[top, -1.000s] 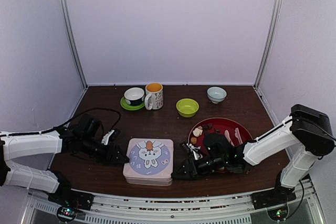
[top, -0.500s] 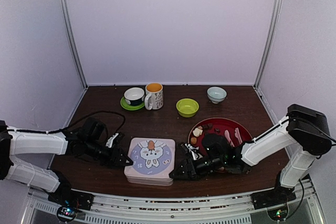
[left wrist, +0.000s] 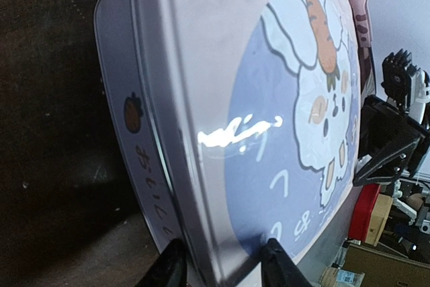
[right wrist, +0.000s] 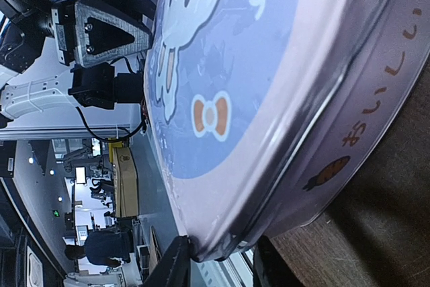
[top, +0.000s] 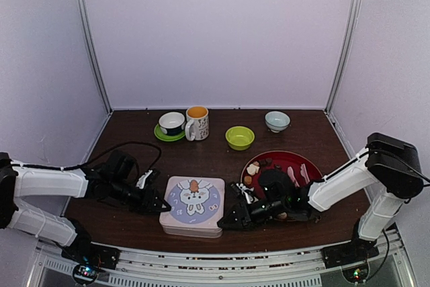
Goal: Pack the chocolate
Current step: Press the box lid onto the packing box.
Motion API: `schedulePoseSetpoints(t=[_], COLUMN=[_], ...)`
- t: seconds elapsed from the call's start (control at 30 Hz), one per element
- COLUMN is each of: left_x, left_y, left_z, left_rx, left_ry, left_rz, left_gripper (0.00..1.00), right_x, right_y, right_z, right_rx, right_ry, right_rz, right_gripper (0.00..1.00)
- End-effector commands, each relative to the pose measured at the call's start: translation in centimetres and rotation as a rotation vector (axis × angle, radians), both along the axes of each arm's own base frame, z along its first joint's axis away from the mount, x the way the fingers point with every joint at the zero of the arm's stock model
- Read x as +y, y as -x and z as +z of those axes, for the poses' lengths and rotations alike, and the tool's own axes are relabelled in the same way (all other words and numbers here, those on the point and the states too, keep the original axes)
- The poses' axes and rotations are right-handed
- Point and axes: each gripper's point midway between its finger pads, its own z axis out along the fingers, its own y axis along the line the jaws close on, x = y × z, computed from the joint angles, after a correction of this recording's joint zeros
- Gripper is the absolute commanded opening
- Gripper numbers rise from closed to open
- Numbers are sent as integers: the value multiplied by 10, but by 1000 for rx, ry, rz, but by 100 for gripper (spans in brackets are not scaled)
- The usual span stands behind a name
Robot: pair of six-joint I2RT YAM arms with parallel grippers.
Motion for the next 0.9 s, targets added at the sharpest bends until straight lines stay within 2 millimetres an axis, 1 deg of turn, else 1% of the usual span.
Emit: schedulePoseSetpoints(t=[0.0,0.17,0.27,0.37,0.4,0.5,0.53,0.67,0.7,0.77,0.83,0.87], left_x=[8,9,10,9,9,7,5,-11,-10,-8,-8,-8], left_y=[14,16,16,17,17,15,15,14,15,14,12,11], left_z=[-28,-33,-33,-32,-30,-23,-20,1,2,1,4,6], left_rx=[51,55,57,56,53,40,37,14,12,7,-7,-15], left_ry=[-103,-114,-115,-108,-105,-84,-69,88,88,69,66,70], left_rz=[-24,-26,-26,-27,-25,-19,-20,-15,-15,-16,-10,-5], left_gripper=[38,38,38,38,38,38,39,42,42,42,42,43], right_x=[-14,-21,-26,-30,-32,-35,-36,-44,-43,-44,-44,-42], right_y=[12,15,16,18,18,20,21,25,24,22,17,14], right_z=[-42,-58,-67,-71,-71,-75,-77,-86,-86,-85,-80,-73], right_rx=[37,53,55,57,58,61,64,67,63,50,28,14], right_ry=[101,152,194,209,213,228,235,268,264,263,255,237], right_rz=[-7,0,-3,-4,-6,-4,-1,0,-2,-16,-29,-38], right_gripper=[26,26,22,20,17,8,7,5,5,0,0,2])
